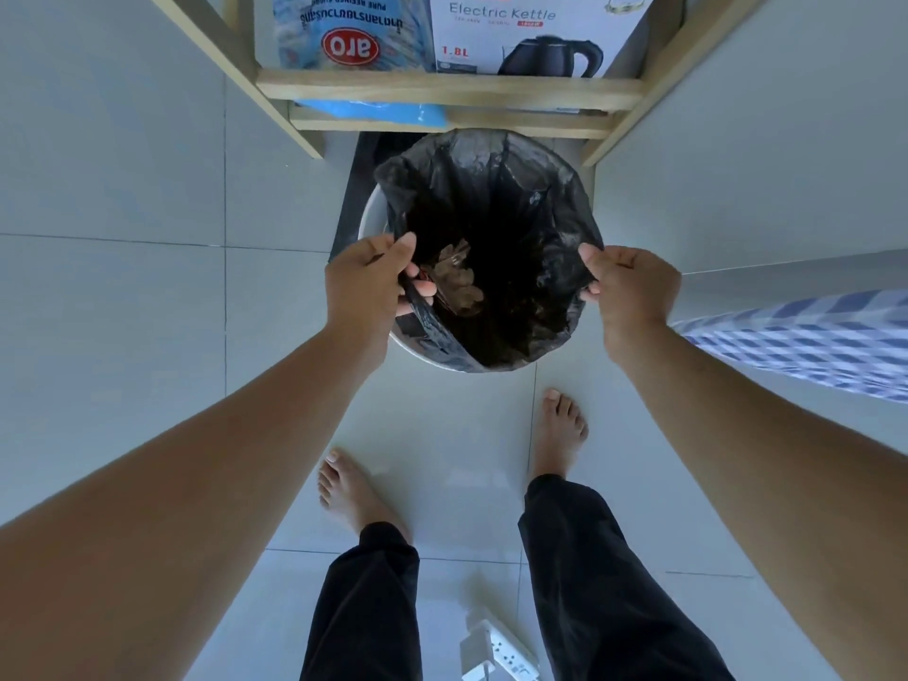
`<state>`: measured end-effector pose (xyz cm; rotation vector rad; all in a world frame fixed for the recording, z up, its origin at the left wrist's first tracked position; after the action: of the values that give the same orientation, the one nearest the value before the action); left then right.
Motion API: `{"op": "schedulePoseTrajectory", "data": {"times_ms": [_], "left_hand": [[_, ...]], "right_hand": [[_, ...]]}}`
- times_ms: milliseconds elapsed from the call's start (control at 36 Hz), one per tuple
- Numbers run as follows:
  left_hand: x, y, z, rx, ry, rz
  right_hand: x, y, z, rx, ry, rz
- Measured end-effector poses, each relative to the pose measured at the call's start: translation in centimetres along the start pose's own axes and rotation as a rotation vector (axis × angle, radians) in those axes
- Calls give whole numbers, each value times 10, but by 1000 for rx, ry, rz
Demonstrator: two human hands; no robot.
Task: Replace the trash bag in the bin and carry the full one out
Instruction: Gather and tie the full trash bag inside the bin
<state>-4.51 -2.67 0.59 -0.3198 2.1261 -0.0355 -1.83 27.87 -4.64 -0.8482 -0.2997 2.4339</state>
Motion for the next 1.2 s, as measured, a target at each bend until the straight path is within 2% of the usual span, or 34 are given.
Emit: {"op": "schedulePoseTrajectory", "data": {"times_ms": [111, 195, 278, 334, 417, 473, 528, 612, 751, 778, 834, 917, 973, 1056, 1112, 1195], "left_hand": [[-7, 2, -15, 4, 79, 15], [-7, -12, -20, -83, 64, -78], [-7, -36, -27, -249, 23, -222], [-9, -48, -33, -282, 46, -264], [-15, -56, -43, -191, 144, -261], [-24, -54, -53, -109, 231, -221], [-33, -55, -65, -74, 324, -228], [-46, -67, -86, -159, 443, -323], [-45, -71, -88, -256, 404, -298], [-41, -70, -82, -230, 368, -284], [-34, -67, -71, -122, 305, -235], [-28, -61, -55, 69, 260, -130], [-25, -63, -46, 135, 236, -94], [-24, -71, -36, 101, 156, -62], [-26, -74, -33, -79, 80, 9], [-28, -71, -38, -282, 45, 153]], "right_hand": [[-15, 14, -13, 478, 342, 140], [-24, 19, -8, 591, 462, 239], [-28, 17, 5, 514, 471, 341], [-23, 8, 10, 388, 419, 331], [-12, -7, 14, 199, 343, 300], [-12, -10, 22, 173, 334, 327], [-14, -10, 32, 277, 322, 331], [-13, -13, 41, 467, 312, 282], [-24, -8, 37, 742, 420, 224], [-28, -6, 37, 718, 423, 224], [-30, -7, 36, 522, 389, 234], [-23, -21, 39, -107, 224, 241], [-21, -27, 52, -358, 68, 190], [-17, -35, 62, -431, -39, 103], [-15, -39, 79, -436, -106, 50], [-17, -35, 107, -389, -252, 61]]}}
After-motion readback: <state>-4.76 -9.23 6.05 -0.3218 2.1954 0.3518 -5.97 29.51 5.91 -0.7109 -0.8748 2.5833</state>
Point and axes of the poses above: each hand's wrist, its own x-axis towards the middle knuckle, its own y-axis out of the palm, z = x × y, the point moved 8 cm from there along x, towards the middle knuckle, and after that the axes turned 9 degrees about -y, right-handed, at the moved point
